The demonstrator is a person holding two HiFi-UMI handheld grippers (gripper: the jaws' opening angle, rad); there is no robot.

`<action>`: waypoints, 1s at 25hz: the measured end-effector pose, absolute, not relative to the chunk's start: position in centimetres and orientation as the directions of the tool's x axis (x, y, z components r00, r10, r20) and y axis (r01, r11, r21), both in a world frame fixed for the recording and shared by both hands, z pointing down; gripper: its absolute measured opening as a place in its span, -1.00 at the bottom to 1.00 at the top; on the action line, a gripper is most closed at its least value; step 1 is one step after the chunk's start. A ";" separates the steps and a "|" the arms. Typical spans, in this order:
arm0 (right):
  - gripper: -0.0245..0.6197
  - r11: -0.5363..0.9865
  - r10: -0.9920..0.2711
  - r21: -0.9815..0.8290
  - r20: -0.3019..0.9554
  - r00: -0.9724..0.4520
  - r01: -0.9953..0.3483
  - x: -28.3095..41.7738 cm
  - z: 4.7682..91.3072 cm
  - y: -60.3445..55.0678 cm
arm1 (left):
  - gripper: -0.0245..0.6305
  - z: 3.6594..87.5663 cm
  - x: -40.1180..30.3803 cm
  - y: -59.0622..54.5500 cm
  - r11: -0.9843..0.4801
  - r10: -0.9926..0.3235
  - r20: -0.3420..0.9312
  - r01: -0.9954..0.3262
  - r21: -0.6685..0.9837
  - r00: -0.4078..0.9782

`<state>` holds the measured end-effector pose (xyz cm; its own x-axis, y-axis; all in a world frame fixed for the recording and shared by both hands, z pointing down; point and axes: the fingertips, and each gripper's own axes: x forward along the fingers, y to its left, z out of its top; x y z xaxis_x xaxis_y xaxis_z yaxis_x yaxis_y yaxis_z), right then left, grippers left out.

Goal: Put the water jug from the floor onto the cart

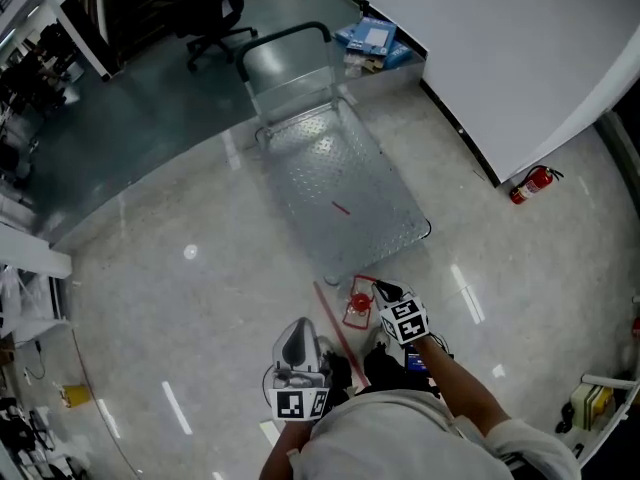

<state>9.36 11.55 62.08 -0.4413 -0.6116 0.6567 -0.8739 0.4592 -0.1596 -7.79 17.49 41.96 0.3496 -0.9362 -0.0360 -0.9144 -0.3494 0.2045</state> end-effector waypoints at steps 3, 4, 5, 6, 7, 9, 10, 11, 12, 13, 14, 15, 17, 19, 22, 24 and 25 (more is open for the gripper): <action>-0.81 0.476 -0.506 -0.165 0.752 -0.422 -0.864 8.4 69.0 10.1 | -0.92 43.5 -8.3 16.1 -0.332 -0.942 -0.026 -0.918 0.217 0.334; -0.73 0.476 -0.467 -0.173 0.781 -0.415 -0.862 8.1 71.3 10.0 | -0.92 44.2 -8.5 15.6 -0.326 -0.944 -0.021 -0.919 0.224 0.330; -0.60 0.473 -0.425 -0.183 0.809 -0.405 -0.862 7.8 73.6 10.4 | -0.92 44.9 -8.7 15.4 -0.320 -0.945 -0.009 -0.919 0.231 0.327; -0.51 0.468 -0.379 -0.193 0.837 -0.394 -0.862 7.6 75.8 11.3 | -0.92 45.6 -8.8 15.4 -0.315 -0.945 0.009 -0.919 0.238 0.326; -0.42 0.464 -0.333 -0.200 0.863 -0.379 -0.863 7.4 78.0 12.4 | -0.92 46.3 -8.9 15.5 -0.311 -0.944 0.030 -0.918 0.246 0.328; -0.32 0.469 -0.251 -0.204 0.902 -0.351 -0.859 7.3 82.4 14.4 | -0.92 47.5 -9.0 15.6 -0.310 -0.940 0.062 -0.916 0.255 0.336; -0.28 0.477 -0.214 -0.205 0.916 -0.339 -0.855 7.2 84.5 15.0 | -0.92 48.1 -9.0 15.5 -0.311 -0.938 0.071 -0.915 0.257 0.338; -0.24 0.484 -0.179 -0.206 0.928 -0.326 -0.851 7.2 86.6 15.6 | -0.92 48.8 -9.0 15.3 -0.309 -0.938 0.078 -0.915 0.258 0.339; -0.17 0.486 -0.146 -0.210 0.938 -0.316 -0.848 7.1 88.6 16.0 | -0.92 49.5 -9.1 15.2 -0.305 -0.937 0.087 -0.916 0.261 0.337; -0.12 0.485 -0.118 -0.217 0.944 -0.309 -0.847 7.0 90.5 16.4 | -0.92 50.3 -9.3 15.2 -0.299 -0.937 0.098 -0.916 0.265 0.335; -0.09 0.480 -0.096 -0.223 0.948 -0.303 -0.848 6.9 92.2 16.7 | -0.92 51.2 -9.4 15.3 -0.293 -0.937 0.111 -0.917 0.270 0.332; -0.07 0.473 -0.081 -0.224 0.952 -0.296 -0.852 6.9 93.9 16.7 | -0.92 52.1 -9.6 15.4 -0.288 -0.936 0.124 -0.918 0.274 0.330; -0.05 0.458 -0.063 -0.210 0.962 -0.267 -0.864 7.0 96.8 16.5 | -0.92 53.9 -9.8 15.7 -0.277 -0.933 0.152 -0.919 0.281 0.327; -0.02 0.455 -0.048 -0.178 0.974 -0.223 -0.873 7.2 99.2 16.3 | -0.92 55.3 -10.3 16.0 -0.265 -0.929 0.178 -0.920 0.288 0.324; -0.01 0.468 -0.018 -0.161 0.981 -0.191 -0.869 7.0 101.8 16.5 | -0.92 56.9 -11.0 16.2 -0.255 -0.925 0.202 -0.921 0.294 0.321; 0.00 0.482 -0.004 -0.163 0.982 -0.188 -0.861 6.6 102.9 16.7 | -0.92 57.6 -11.3 16.3 -0.253 -0.924 0.209 -0.923 0.292 0.319; 0.00 0.491 0.001 -0.158 0.983 -0.181 -0.857 6.5 103.2 16.8 | -0.92 57.7 -11.5 16.3 -0.252 -0.924 0.210 -0.922 0.293 0.319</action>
<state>6.48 16.78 103.25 -0.1810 0.0011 0.9835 -0.8569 0.4905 -0.1582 -11.45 16.30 57.72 0.3190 -0.9243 0.2097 -0.9224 -0.2520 0.2926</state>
